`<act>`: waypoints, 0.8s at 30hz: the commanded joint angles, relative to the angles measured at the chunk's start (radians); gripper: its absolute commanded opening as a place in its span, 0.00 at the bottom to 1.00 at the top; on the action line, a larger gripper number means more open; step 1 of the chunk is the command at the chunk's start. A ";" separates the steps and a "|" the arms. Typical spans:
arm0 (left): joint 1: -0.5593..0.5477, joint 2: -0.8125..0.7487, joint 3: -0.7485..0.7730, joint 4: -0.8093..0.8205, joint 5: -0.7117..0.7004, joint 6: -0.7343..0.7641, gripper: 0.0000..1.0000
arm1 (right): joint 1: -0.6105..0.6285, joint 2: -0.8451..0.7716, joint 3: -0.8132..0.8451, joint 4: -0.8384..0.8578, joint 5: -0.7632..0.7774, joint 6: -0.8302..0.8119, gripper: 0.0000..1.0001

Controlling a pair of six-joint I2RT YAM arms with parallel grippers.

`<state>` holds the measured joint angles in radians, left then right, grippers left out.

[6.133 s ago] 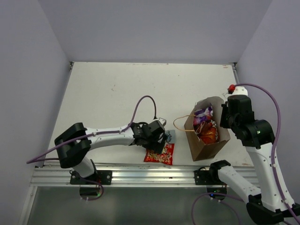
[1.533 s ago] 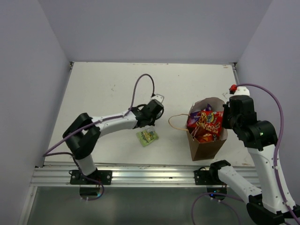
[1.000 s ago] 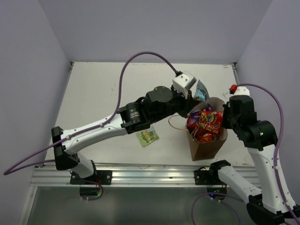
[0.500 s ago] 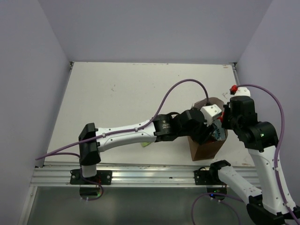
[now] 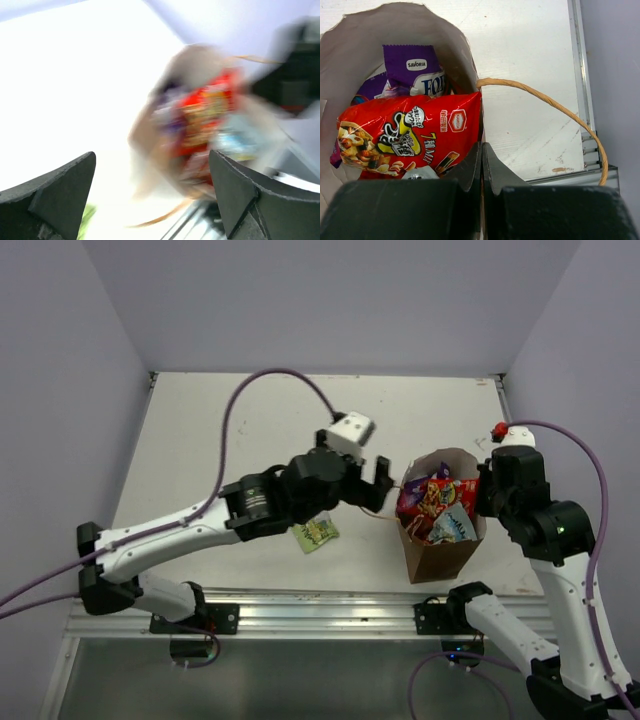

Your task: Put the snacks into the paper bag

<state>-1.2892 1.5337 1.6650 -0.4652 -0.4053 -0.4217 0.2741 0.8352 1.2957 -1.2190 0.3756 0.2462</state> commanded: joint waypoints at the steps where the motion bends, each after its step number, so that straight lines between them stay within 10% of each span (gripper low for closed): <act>1: 0.180 -0.222 -0.374 0.003 -0.214 -0.182 0.98 | 0.002 -0.013 0.013 0.004 -0.006 0.007 0.00; 9: 0.367 -0.186 -0.754 0.178 0.101 -0.213 0.98 | 0.002 0.005 0.010 0.022 -0.023 -0.007 0.00; 24: 0.349 0.150 -0.765 0.243 0.241 -0.239 0.93 | 0.002 -0.007 0.001 0.027 -0.018 -0.013 0.00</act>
<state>-0.9302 1.6478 0.8951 -0.2825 -0.2073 -0.6441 0.2741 0.8310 1.2953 -1.2182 0.3721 0.2432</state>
